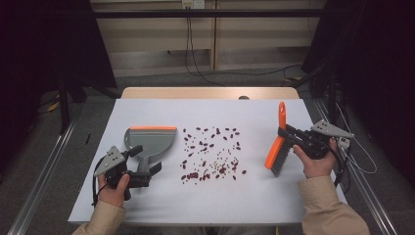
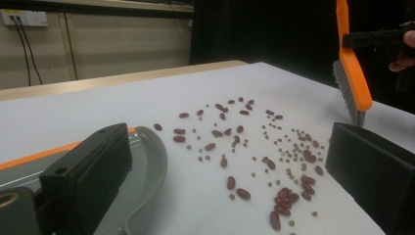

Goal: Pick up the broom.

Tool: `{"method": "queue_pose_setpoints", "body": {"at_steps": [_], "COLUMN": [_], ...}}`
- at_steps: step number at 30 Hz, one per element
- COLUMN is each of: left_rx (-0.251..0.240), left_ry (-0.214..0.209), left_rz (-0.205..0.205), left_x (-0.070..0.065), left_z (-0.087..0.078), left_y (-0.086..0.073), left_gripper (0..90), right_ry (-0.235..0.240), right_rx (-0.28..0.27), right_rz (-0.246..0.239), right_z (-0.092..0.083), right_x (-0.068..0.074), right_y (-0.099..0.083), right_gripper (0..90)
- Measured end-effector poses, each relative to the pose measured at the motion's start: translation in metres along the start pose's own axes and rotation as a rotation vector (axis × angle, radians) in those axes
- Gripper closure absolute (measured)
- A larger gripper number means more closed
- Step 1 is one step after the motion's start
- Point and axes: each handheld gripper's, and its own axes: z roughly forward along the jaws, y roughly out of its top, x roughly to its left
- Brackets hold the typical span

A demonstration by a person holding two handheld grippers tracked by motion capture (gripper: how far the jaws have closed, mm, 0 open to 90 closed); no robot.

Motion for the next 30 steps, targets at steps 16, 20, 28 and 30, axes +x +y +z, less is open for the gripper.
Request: {"method": "queue_pose_setpoints", "body": {"at_steps": [16, 20, 28, 30], "left_rx": [0.019, 0.020, 0.060, 0.061], "left_ry": [-0.046, -0.073, -0.151, -0.174], "left_rz": [0.022, 0.025, 0.029, 0.032], "left_x": [-0.017, -0.024, -0.039, -0.043], "left_z": [0.022, 0.031, 0.057, 0.064], "left_y": [0.016, 0.021, 0.029, 0.031], "left_gripper": [3.1, 3.2, 5.6, 5.6], "right_ry": [0.038, 0.063, 0.097, 0.110], "right_rx": [-0.112, -0.119, -0.126, -0.132], "right_rz": [-0.024, -0.038, -0.032, -0.031], "right_z": [0.009, 0.017, 0.035, 0.040], "right_x": [0.021, 0.031, 0.050, 0.055], "right_y": [0.025, 0.031, 0.036, 0.038], "right_gripper": [71.2, 71.2, 71.2, 71.1]}}
